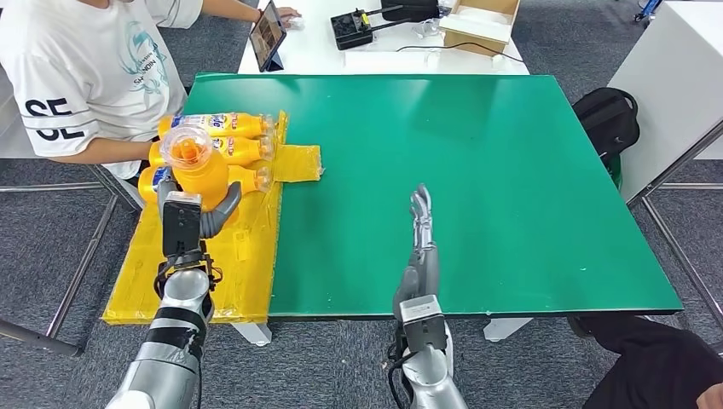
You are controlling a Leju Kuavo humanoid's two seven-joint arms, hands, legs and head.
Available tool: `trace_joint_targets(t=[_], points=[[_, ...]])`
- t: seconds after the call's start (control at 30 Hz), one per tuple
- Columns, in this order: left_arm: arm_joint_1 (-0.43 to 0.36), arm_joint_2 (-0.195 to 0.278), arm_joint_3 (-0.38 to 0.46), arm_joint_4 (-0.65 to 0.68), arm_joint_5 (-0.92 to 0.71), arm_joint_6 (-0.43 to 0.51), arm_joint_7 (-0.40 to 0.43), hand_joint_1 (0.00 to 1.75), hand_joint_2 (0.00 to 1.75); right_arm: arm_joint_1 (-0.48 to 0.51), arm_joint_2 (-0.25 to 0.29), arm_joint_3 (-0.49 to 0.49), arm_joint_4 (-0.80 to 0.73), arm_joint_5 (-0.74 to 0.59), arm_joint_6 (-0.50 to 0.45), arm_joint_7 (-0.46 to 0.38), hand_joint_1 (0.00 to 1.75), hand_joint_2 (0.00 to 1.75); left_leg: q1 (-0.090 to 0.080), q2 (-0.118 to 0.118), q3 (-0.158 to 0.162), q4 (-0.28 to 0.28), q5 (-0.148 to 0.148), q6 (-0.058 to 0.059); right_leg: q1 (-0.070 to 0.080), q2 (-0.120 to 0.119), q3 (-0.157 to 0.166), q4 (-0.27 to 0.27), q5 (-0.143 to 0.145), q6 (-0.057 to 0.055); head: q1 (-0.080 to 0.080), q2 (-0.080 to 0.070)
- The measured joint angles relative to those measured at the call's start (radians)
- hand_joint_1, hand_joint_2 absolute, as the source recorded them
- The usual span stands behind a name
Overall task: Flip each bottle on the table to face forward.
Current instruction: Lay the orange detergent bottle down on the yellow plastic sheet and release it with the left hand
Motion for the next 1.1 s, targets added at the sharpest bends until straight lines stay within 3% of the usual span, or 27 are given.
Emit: trace_joint_targets(t=[0.33,0.47,0.6,0.77,0.87,1.0,1.1], points=[[0.001,-0.023,0.003,0.055,-0.028,0.039,-0.015,1.75,1.75,0.003,-0.003,0.004,-0.021,-0.013,-0.044,0.000,0.00,0.00,0.000,0.000,0.000,0.000,0.000,0.000,0.000,0.000,0.000,0.000,0.000,0.000,0.000,0.000],[-0.004,-0.023,0.001,0.091,-0.098,0.107,0.006,1.75,1.75,0.003,-0.006,0.006,-0.021,-0.016,-0.048,0.000,0.00,0.00,0.000,0.000,0.000,0.000,0.000,0.000,0.000,0.000,0.000,0.000,0.000,0.000,0.000,0.000],[-0.028,-0.003,-0.008,0.182,-0.377,0.225,0.126,1.75,1.75,0.003,-0.007,0.008,-0.021,-0.017,-0.056,0.000,0.00,0.00,0.000,0.000,-0.001,0.000,0.000,0.000,0.000,0.000,0.000,0.000,0.000,0.000,0.000,0.000],[-0.061,0.052,-0.015,0.319,-0.881,0.251,0.348,1.75,1.75,0.001,-0.010,0.009,-0.020,-0.033,-0.068,0.000,0.00,0.00,0.000,0.000,0.000,0.000,0.000,0.000,0.000,0.000,0.000,0.000,0.000,0.000,0.000,0.000],[-0.078,0.080,-0.026,0.383,-0.968,0.253,0.411,1.75,1.75,-0.001,-0.013,0.009,-0.018,-0.037,-0.070,0.000,0.00,0.00,0.000,0.000,-0.001,0.000,0.000,0.000,0.000,0.000,0.000,0.000,0.000,0.000,0.000,0.000],[-0.126,0.126,-0.101,0.482,-1.065,0.252,0.564,1.75,1.75,-0.008,-0.014,0.009,-0.010,-0.045,-0.070,0.000,0.00,0.00,0.000,0.000,-0.001,0.000,0.000,0.000,0.000,0.000,0.000,0.000,0.000,0.000,0.000,0.000],[-0.161,0.150,-0.144,0.551,-1.069,0.246,0.593,1.75,1.75,-0.012,-0.014,0.009,-0.002,-0.054,-0.064,0.000,0.00,0.00,0.000,0.000,-0.001,0.000,0.000,0.000,0.000,0.000,0.000,0.000,0.000,0.000,0.000,0.000]])
